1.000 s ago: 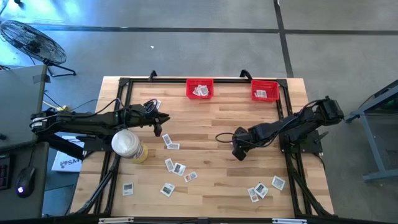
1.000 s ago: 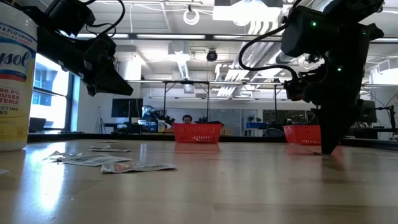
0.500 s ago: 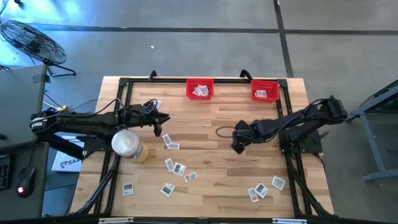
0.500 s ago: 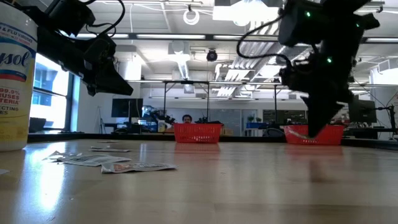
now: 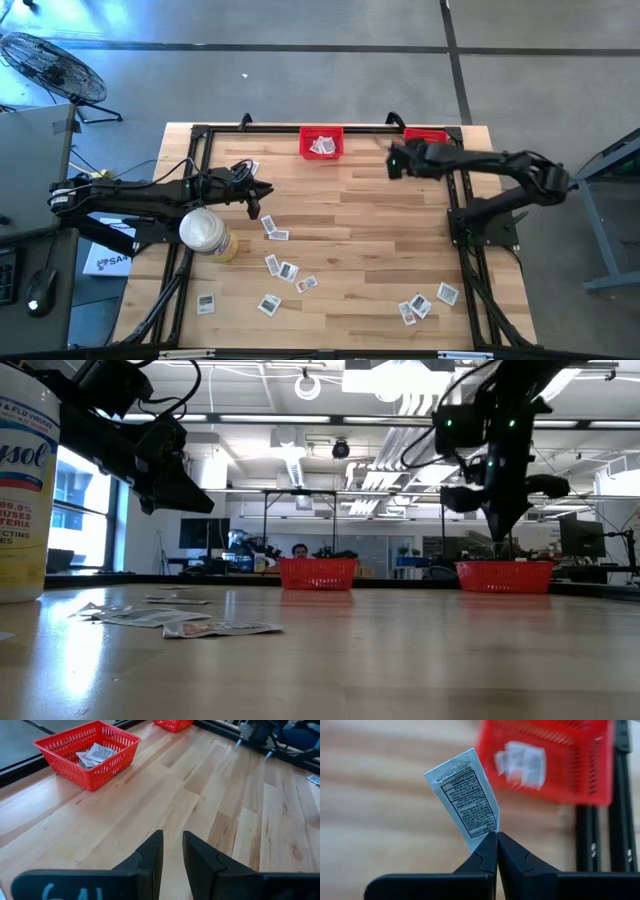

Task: Pick & Place First Aid Supplies
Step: Put the ointment pack into the right red bin, then put the towelette pack into the left red bin

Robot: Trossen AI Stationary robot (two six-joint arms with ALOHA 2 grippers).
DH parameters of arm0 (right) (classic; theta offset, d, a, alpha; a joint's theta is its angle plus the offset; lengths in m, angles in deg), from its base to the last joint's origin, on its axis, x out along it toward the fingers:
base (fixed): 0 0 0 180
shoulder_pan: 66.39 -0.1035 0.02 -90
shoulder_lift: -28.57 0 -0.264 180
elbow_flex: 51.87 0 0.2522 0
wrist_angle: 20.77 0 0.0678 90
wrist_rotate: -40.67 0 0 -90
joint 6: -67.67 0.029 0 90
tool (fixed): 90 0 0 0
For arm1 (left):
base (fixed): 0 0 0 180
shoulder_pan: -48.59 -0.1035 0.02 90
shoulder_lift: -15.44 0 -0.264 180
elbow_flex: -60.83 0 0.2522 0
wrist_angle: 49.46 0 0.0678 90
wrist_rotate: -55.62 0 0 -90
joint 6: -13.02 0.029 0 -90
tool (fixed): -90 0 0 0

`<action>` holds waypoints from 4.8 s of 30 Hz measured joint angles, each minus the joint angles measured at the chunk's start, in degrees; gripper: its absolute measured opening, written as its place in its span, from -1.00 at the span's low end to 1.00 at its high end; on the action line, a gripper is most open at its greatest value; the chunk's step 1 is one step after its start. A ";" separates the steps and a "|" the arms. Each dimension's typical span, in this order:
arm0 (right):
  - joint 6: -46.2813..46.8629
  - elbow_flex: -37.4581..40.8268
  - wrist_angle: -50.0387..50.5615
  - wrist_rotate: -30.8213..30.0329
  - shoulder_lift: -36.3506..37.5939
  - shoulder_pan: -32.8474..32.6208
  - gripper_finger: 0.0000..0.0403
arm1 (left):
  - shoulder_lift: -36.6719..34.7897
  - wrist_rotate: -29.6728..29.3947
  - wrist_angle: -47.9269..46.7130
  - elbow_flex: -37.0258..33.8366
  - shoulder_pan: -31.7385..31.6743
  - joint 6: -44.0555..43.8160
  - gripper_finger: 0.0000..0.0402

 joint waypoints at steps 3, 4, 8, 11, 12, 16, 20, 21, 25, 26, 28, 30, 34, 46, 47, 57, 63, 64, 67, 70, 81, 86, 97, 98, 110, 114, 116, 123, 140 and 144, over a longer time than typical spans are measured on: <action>-4.20 0.02 -5.80 0.23 -1.81 5.88 -1.00 | 0.00 0.02 0.00 0.00 -0.01 -0.01 -0.65; -5.45 0.02 -7.68 0.58 -2.45 7.61 -1.00 | 0.00 0.02 -0.01 0.00 -0.01 -0.01 -0.65; -8.26 -0.01 -11.83 0.15 -4.00 13.50 -1.00 | 0.00 0.00 0.00 0.00 -0.01 -0.01 -0.65; -6.75 0.23 -10.50 -0.48 -4.78 16.93 -1.00 | 0.01 0.00 0.00 0.00 0.01 -0.01 -0.65; -6.04 0.46 -10.28 -0.17 -4.89 17.75 -1.00 | 0.00 0.00 0.00 0.00 -0.01 -0.01 -0.65; -5.97 0.61 -9.76 1.18 -6.05 19.11 -1.00 | 0.02 0.00 0.00 0.00 -0.01 -0.01 -0.65; -7.43 0.61 -10.19 1.98 -7.66 19.14 -0.95 | 0.00 0.02 0.00 0.00 0.00 -0.01 -0.65; -7.63 0.61 -10.26 2.09 -8.06 19.12 -0.92 | 0.00 0.02 0.00 0.00 -0.01 -0.01 -0.65; -7.56 0.50 -9.83 1.31 -7.94 19.13 -0.74 | 0.00 0.00 0.00 0.00 0.00 -0.01 -0.65; -7.61 0.22 -9.21 1.15 -7.52 19.14 -0.69 | 0.00 0.01 -0.01 0.00 0.01 -0.01 -0.65; -8.94 -0.79 -8.02 1.18 -6.08 19.13 -0.61 | 0.00 0.00 0.00 0.00 -0.01 -0.01 -0.65; -9.39 -2.36 -5.54 1.59 -4.51 19.12 -0.54 | 0.00 0.00 0.00 0.00 0.01 -0.01 -0.65; -13.07 -5.89 0.18 4.20 -0.67 17.26 -0.43 | 0.00 0.00 -0.02 0.00 0.01 -0.01 -0.65; 7.68 -6.94 8.11 21.41 1.85 -19.44 -0.45 | 0.00 0.02 0.00 0.00 0.00 -0.01 -0.65; 10.32 -6.94 7.74 22.80 1.17 -23.19 -0.47 | 0.02 0.00 -0.01 0.00 0.00 -0.01 -0.65; 36.62 -6.91 -1.08 41.56 -8.58 -51.89 -0.59 | 0.00 0.00 0.00 0.00 -0.01 -0.01 -0.65; 42.27 -6.89 0.91 56.55 -14.00 -60.94 -0.52 | 0.00 0.00 -0.02 0.00 -0.01 -0.01 -0.65; 42.44 -6.89 1.33 57.40 -14.56 -61.76 -0.48 | 0.00 0.00 -0.01 0.00 0.00 0.00 -0.65; 43.99 -6.34 1.03 58.06 -15.06 -62.79 -0.30 | 0.00 0.00 -0.02 0.00 0.01 -0.01 -0.65; 45.40 -4.54 -1.48 61.16 -14.47 -62.29 -0.05 | 0.00 0.00 -0.01 0.00 -0.01 -0.01 -0.65; 45.38 7.67 -16.92 67.31 -14.21 -62.19 0.67 | 0.01 0.00 0.03 0.00 0.00 -0.01 -0.65; 45.96 12.16 -26.82 67.33 -14.21 -62.19 0.69 | 0.00 0.00 0.03 0.00 0.00 -0.01 -0.65; 47.11 8.68 -28.91 56.09 -14.10 -58.66 0.67 | 0.00 0.00 -0.02 0.00 0.01 -0.01 -0.65; 46.58 7.86 -28.20 53.70 -14.10 -58.10 0.67 | 0.02 0.00 0.00 0.00 0.01 0.01 -0.65; 27.92 1.18 -25.34 25.75 -14.45 -48.04 0.67 | 0.01 0.01 -0.01 0.00 0.00 -0.01 -0.65; 19.67 -5.48 -18.77 24.28 -14.32 -46.57 0.67 | 0.02 0.00 -0.02 0.00 0.01 0.00 -0.65; 17.68 -8.83 -12.01 22.88 -14.32 -46.56 0.67 | 0.01 0.00 0.00 0.00 -0.01 -0.01 -0.65; 8.43 -10.90 -5.36 17.49 -14.30 -47.95 0.63 | 0.02 0.00 -0.01 0.00 0.00 -0.01 -0.65; -15.95 5.04 -29.68 10.84 -14.98 -50.43 0.15 | 0.00 0.01 0.00 0.00 0.00 0.00 -0.65; -19.67 6.55 -31.63 10.82 -14.98 -50.48 0.03 | 0.01 0.00 0.00 0.00 0.00 -0.01 -0.65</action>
